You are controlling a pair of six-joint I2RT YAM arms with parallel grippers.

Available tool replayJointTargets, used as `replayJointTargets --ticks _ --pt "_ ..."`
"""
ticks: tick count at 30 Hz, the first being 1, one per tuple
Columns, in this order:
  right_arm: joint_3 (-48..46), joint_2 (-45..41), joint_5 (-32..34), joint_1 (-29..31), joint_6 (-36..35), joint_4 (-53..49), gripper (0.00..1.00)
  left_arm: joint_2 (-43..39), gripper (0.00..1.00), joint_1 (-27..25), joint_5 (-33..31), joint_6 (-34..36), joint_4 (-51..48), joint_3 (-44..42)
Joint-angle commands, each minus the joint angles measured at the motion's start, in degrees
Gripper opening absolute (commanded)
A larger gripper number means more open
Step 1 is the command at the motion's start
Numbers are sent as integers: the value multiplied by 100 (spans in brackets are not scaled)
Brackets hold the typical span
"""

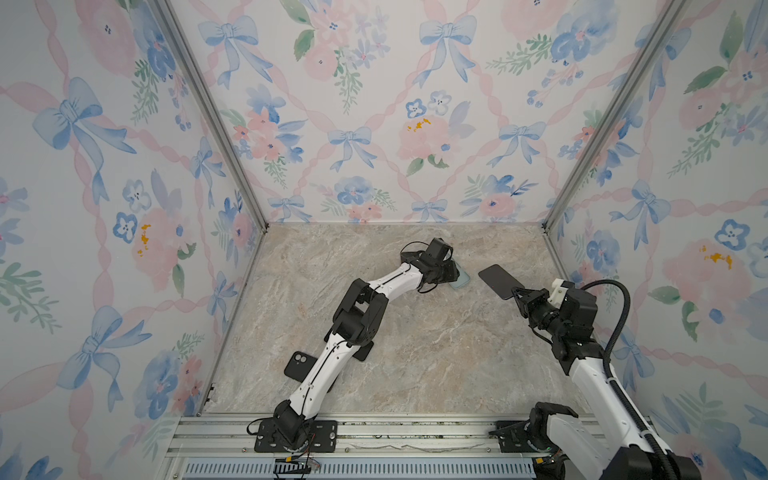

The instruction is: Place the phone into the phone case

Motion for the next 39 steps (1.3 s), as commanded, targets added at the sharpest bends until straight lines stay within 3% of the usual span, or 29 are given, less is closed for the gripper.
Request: replayJointTargets --ticks 1,21,30,39 --pt "77 50 -157 50 -97 408 0 -250 41 -52 76 128 -373 -392" --pt "258 693 -87 400 -400 378 0 -1713 37 -575 72 -190 -366 -2691" --pt "436 1158 -207 595 -819 194 0 -2780 36 -865 -104 -523 -355 -3953" --pt "1053 1876 -13 1028 -1718 -449 0 -3260 41 -519 87 -352 -364 -3897"
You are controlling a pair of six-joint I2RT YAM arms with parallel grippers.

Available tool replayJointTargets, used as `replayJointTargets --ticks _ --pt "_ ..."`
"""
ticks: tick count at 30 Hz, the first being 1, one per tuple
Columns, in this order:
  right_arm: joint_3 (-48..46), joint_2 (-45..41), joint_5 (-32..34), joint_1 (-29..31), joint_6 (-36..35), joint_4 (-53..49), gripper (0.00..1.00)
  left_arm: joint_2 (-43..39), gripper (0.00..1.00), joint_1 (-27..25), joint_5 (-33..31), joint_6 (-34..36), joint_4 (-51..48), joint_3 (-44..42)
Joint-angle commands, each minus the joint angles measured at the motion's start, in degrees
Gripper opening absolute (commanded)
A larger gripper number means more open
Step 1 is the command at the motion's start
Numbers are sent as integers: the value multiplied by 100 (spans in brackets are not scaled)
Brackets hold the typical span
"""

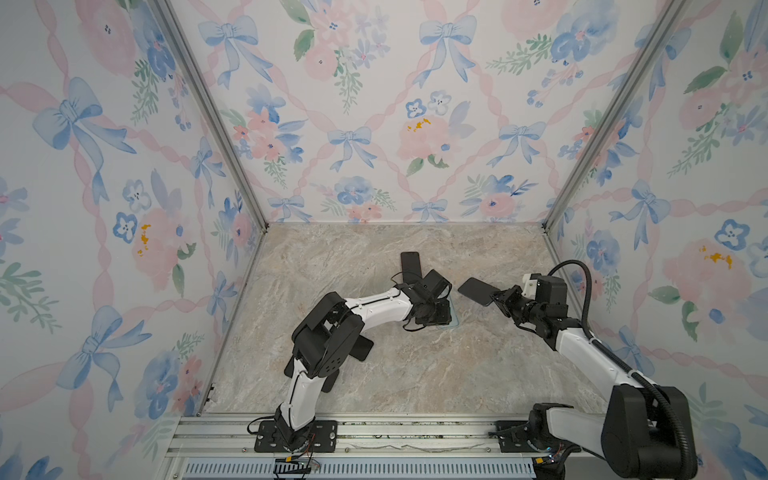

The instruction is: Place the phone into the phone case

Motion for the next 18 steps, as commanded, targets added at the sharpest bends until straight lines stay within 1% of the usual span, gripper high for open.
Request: replayJointTargets --ticks 1,5,9,18 --pt "415 197 48 204 -535 -148 0 -104 41 336 156 159 -52 198" --pt "675 557 106 286 -877 -389 0 -248 45 565 235 430 -71 197" --pt "828 697 211 309 -1113 -537 0 -339 45 844 293 514 -87 56" --pt "1191 1156 40 418 -1334 -652 0 -609 45 1044 216 638 -88 -235"
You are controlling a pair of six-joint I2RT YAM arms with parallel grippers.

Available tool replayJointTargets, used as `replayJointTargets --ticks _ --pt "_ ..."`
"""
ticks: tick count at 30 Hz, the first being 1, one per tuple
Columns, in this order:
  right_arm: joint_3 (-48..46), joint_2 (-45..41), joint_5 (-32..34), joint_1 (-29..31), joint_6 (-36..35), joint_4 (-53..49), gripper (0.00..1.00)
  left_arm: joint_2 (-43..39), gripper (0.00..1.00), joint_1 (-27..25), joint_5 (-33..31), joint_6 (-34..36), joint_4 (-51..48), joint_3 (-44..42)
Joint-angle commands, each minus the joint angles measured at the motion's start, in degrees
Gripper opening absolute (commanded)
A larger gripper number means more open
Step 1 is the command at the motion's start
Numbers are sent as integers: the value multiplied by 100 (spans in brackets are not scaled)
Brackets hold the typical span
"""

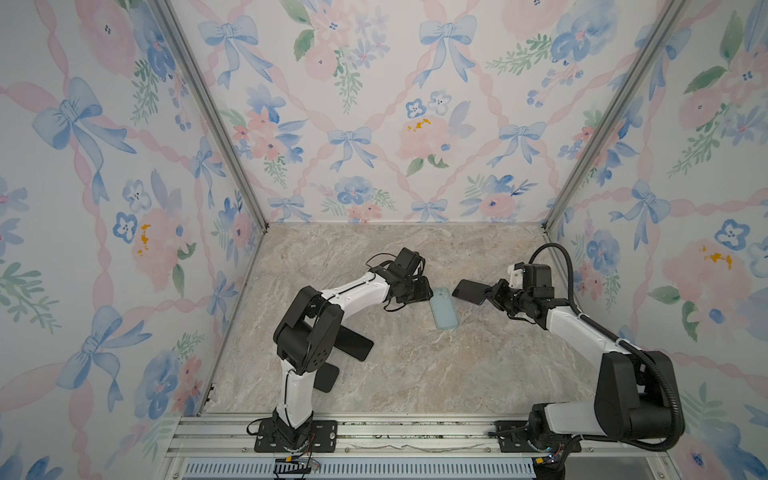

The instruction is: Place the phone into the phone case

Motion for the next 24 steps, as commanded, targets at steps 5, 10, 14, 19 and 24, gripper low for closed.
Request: replayJointTargets --ticks 5,10,14,19,24 --pt "504 403 -339 306 -191 -17 0 -511 45 212 -95 224 -93 -278" --pt "624 490 -389 593 -187 -45 0 -682 45 425 -97 213 -89 -484" --pt "690 599 -419 853 -132 -5 0 -776 45 592 -86 207 -89 -662" --pt "821 780 -444 1245 4 73 0 -842 45 766 -72 214 -89 -883" --pt "1015 675 -532 1224 -129 -255 0 -767 45 859 83 283 -89 -1111"
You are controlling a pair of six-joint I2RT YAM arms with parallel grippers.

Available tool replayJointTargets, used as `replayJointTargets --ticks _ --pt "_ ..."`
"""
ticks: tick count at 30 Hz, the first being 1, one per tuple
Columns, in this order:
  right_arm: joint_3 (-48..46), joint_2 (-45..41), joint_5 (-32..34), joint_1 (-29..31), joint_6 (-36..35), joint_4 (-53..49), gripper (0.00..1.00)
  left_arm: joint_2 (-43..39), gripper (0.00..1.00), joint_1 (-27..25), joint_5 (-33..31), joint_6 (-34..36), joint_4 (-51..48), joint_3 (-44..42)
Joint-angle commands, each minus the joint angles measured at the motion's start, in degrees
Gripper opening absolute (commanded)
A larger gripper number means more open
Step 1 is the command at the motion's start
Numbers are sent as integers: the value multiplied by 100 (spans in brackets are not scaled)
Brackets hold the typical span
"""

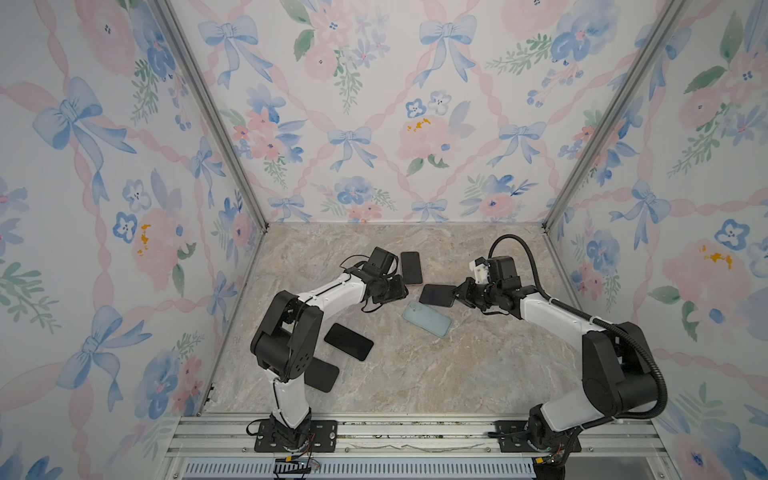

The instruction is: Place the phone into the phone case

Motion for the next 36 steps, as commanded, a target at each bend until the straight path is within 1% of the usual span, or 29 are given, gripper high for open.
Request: replayJointTargets --ticks 1,3,6,9,12,15,20,24,25,27,36 --pt "265 -232 -130 -119 -95 -267 0 -61 45 42 149 207 -76 -132" --pt "180 -482 -224 -288 -44 -379 0 64 46 49 388 390 -78 -100" --pt "178 -679 -565 -460 -58 -749 0 246 46 42 761 577 -76 22" --pt "5 -775 -903 -490 83 -765 0 347 47 72 892 715 -76 96" --pt "-271 -887 -1196 -513 301 -585 0 417 49 136 1008 752 -63 96" --pt "-589 -1075 -1362 -517 645 -170 0 467 51 189 1084 774 -49 104" --pt "-909 -958 -1688 -425 1011 339 0 581 53 284 1301 696 68 134" --pt "-1034 -789 -1745 -376 1118 482 0 686 56 389 1464 519 205 92" --pt "-1045 -745 -1744 -375 1116 493 0 688 60 402 1463 496 228 75" --pt "-1095 -648 -1754 -361 1140 580 0 676 65 411 1473 445 311 20" --pt "-1194 -334 -1749 -160 1366 1018 0 899 64 438 1728 295 481 -21"
